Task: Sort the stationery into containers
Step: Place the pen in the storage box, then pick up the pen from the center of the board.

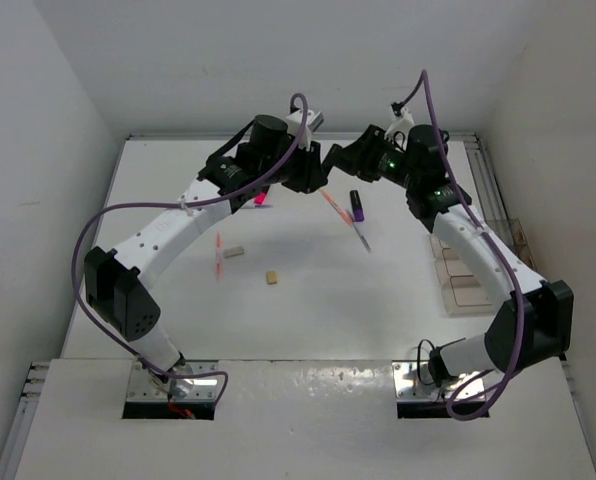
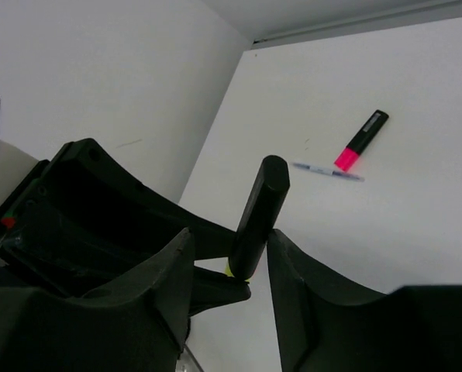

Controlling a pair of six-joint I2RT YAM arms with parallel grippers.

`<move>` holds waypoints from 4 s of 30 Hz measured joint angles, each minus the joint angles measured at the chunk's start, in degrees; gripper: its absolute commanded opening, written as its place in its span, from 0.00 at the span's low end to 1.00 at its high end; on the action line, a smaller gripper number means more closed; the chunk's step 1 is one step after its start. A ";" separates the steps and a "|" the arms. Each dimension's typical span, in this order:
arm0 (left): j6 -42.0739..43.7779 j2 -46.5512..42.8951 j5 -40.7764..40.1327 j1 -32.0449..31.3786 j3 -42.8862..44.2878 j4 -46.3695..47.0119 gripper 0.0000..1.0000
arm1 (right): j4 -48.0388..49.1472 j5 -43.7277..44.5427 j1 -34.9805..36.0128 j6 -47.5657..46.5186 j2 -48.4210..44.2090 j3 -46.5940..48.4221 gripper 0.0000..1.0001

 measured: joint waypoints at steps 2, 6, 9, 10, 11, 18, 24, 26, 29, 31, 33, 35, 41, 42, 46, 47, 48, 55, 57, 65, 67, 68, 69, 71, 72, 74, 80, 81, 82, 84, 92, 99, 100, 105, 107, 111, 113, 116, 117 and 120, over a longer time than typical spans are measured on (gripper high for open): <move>-0.11 0.00 0.15 0.24 0.00 -0.02 0.00 | 0.24 0.00 0.83 0.13 0.66 0.00 0.35; -0.17 0.00 0.46 0.46 0.00 0.02 0.00 | 0.35 0.00 1.03 0.15 1.77 0.00 0.29; -0.17 0.00 1.11 0.59 0.00 0.04 0.00 | 0.46 -0.13 1.11 0.26 2.69 0.00 0.28; -0.15 0.00 1.36 0.59 0.00 0.07 0.00 | 0.46 -0.11 1.11 0.31 2.93 -0.02 0.29; -0.15 0.00 1.62 0.59 0.00 0.04 0.00 | 0.48 -0.15 1.11 0.42 3.10 -0.04 0.30; -0.13 -0.04 2.69 0.59 -0.35 0.28 0.07 | 1.27 -0.96 0.83 1.60 3.34 -0.04 0.07; -0.07 -0.39 3.13 0.55 -1.40 1.09 0.87 | 1.62 -1.36 -0.04 1.92 3.39 -0.59 0.00; -0.42 -0.52 2.67 0.68 -1.55 0.70 1.00 | 1.18 -1.66 -1.20 0.87 3.32 -0.74 0.00; -0.57 -0.76 2.08 2.12 -1.55 -0.31 1.00 | -2.56 -4.15 -4.85 -5.95 2.38 -0.46 0.00; 0.87 -0.81 2.43 4.90 -1.51 -1.77 1.00 | -8.39 -6.64 -8.24 -16.26 1.33 0.76 0.00; 3.28 -0.76 2.97 8.11 -1.44 -3.65 1.00 | -14.69 -8.76 -11.96 -29.88 -0.72 1.11 0.00; 6.36 -0.74 4.52 11.58 -1.42 -5.60 1.00 | -22.36 -10.03 -15.91 -45.46 -4.02 0.79 0.00; 14.38 -0.48 10.91 15.06 -2.64 -8.41 0.99 | -46.95 -10.58 -31.23 -97.88 -7.45 1.97 0.00; 15.37 -0.20 11.50 14.75 -2.95 -8.76 0.99 | -50.75 -9.62 -33.27 -104.96 -5.90 2.95 0.00; 17.79 1.46 12.66 13.99 -4.20 -9.51 0.97 | -60.17 -5.46 -38.18 -127.49 0.85 5.27 0.00; 18.40 1.84 12.61 13.73 -4.48 -9.55 0.96 | -61.48 -4.24 -38.95 -132.13 2.14 5.20 0.00; 18.75 2.16 12.50 13.62 -4.72 -9.57 0.96 | -62.05 -3.06 -39.58 -135.82 3.04 4.94 0.00; 20.06 3.52 9.46 12.26 -5.44 -9.66 0.93 | -60.00 2.69 -40.24 -150.00 7.41 3.15 0.01; 20.02 3.78 8.59 12.15 -5.73 -9.64 0.93 | -58.75 3.91 -39.85 -151.67 9.20 3.15 0.02; 19.67 7.34 4.00 12.09 -3.48 -9.70 0.95 | -54.34 9.35 -38.95 -153.57 16.15 3.15 0.30; 19.32 9.31 2.32 12.07 -0.59 -9.86 0.95 | -53.33 9.86 -38.91 -152.98 17.68 3.15 0.38; 18.84 10.23 1.36 12.07 0.70 -9.86 0.96 | -52.72 9.86 -38.88 -152.26 18.12 3.15 0.41; 18.25 11.26 0.22 12.09 2.29 -9.90 0.96 | -52.13 9.81 -38.82 -151.38 18.21 3.15 0.44; 17.14 13.25 -1.64 12.37 4.52 -9.25 0.95 | -50.88 9.46 -38.80 -149.11 18.18 3.32 0.49; 16.72 14.05 -2.21 12.57 5.20 -9.03 0.95 | -49.90 9.22 -38.75 -147.47 18.18 3.43 0.49; 15.69 16.98 -3.02 13.27 7.67 -9.25 0.93 | -48.46 8.48 -38.66 -143.49 18.18 3.85 0.49; 14.16 30.16 -7.28 17.35 17.79 -10.01 0.87 | -47.19 1.09 -39.01 -123.69 16.92 8.81 0.49; 14.16 31.80 -7.96 17.92 18.47 -10.10 0.87 | -46.99 -0.92 -39.10 -119.60 16.35 9.18 0.49; 14.23 33.33 -8.74 18.38 18.86 -10.23 0.87 | -46.80 -2.71 -39.32 -116.19 14.60 9.53 0.49; 14.45 36.17 -10.43 19.28 19.76 -10.58 0.86 | -46.88 -6.29 -39.74 -109.02 11.08 9.44 0.50; 15.54 42.14 -11.32 20.15 24.15 -11.10 0.79 | -45.75 -17.27 -40.41 -90.82 -2.73 3.41 0.50; 15.69 44.35 -7.96 20.20 25.79 -10.25 0.67 | -45.90 -20.46 -40.79 -85.18 -3.19 0.50 0.51; 15.76 44.61 -7.96 20.20 25.79 -10.25 0.66 | -45.90 -20.65 -40.81 -84.52 -3.19 0.46 0.51; 15.93 44.94 -8.72 20.20 25.29 -10.27 0.61 | -45.16 -22.14 -41.07 -80.37 -3.19 0.57 0.51; 15.96 44.94 -9.35 20.20 24.90 -10.36 0.58 | -43.87 -22.82 -41.18 -78.27 -3.19 0.59 0.51; 16.00 45.05 -11.69 20.09 24.50 -11.67 0.52 | -41.48 -23.67 -40.81 -74.82 -3.19 0.59 0.52; 15.93 45.29 -12.74 20.06 24.50 -12.35 0.48 | -40.46 -23.76 -40.11 -73.40 -3.19 0.59 0.52; 15.89 45.33 -13.38 20.06 24.48 -12.46 0.41 | -38.73 -23.80 -38.23 -70.90 -3.23 0.57 0.52; 15.96 45.33 -13.51 20.06 24.50 -12.48 0.34 | -37.86 -23.82 -37.59 -69.88 -3.23 0.57 0.52; 16.15 45.33 -13.88 20.04 24.50 -12.50 0.26 | -35.39 -23.80 -35.71 -66.45 -3.23 0.57 0.52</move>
